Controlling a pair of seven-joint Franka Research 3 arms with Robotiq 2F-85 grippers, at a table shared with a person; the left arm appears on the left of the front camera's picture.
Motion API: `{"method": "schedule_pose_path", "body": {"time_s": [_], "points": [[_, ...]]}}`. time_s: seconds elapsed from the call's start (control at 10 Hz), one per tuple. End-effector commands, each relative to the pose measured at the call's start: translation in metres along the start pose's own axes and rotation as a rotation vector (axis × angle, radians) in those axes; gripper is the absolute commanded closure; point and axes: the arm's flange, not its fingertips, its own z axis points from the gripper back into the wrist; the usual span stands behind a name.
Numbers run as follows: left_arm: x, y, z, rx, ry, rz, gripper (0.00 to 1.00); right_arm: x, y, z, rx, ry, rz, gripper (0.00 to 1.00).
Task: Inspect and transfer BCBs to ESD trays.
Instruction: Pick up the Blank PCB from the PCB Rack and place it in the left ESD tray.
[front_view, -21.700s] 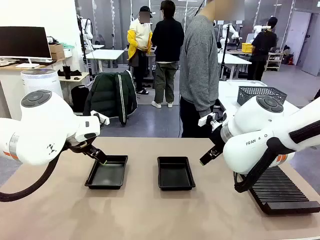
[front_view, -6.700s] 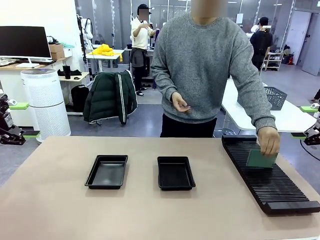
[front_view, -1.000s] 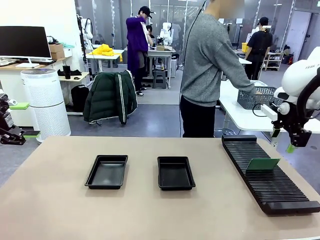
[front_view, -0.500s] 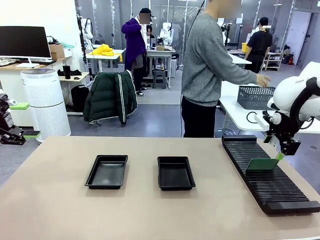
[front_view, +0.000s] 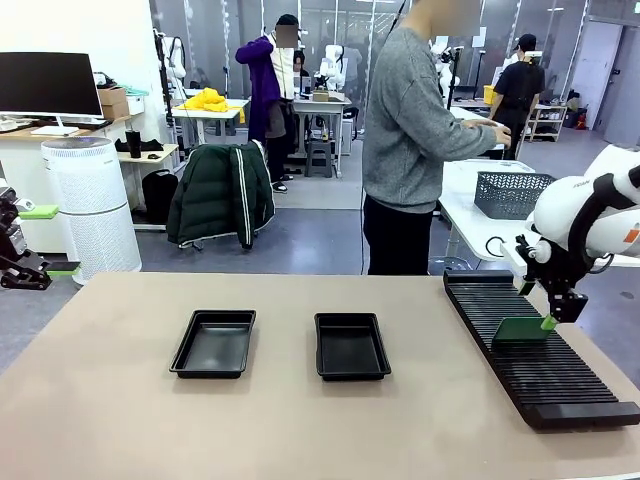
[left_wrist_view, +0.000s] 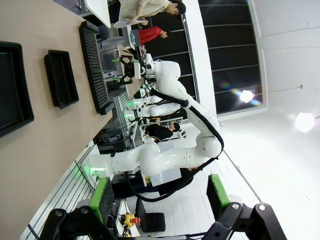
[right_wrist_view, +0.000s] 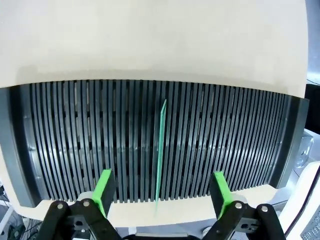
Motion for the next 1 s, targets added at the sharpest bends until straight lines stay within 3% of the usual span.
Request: {"method": "schedule_pose_path", "body": {"time_s": [0.0, 0.2, 0.4, 0.9], "points": [[-0.0007, -0.0011, 0.0007, 0.0, -0.003, -0.003, 0.0, 0.0027, 0.004, -0.0134, -0.046, -0.014, 0.013, 0.0], [-0.0007, -0.0011, 0.0007, 0.0, -0.003, -0.003, 0.0, 0.0018, 0.0057, -0.0194, -0.056, -0.016, 0.004, 0.0], [-0.0007, -0.0011, 0.0007, 0.0, -0.003, -0.003, 0.0, -0.0002, 0.0095, -0.0201, -0.06, -0.023, -0.002, 0.07], [-0.0007, -0.0011, 0.0007, 0.0, -0.003, -0.003, 0.0, -0.0033, 0.0092, -0.0233, -0.052, -0.017, -0.018, 0.4]]}}
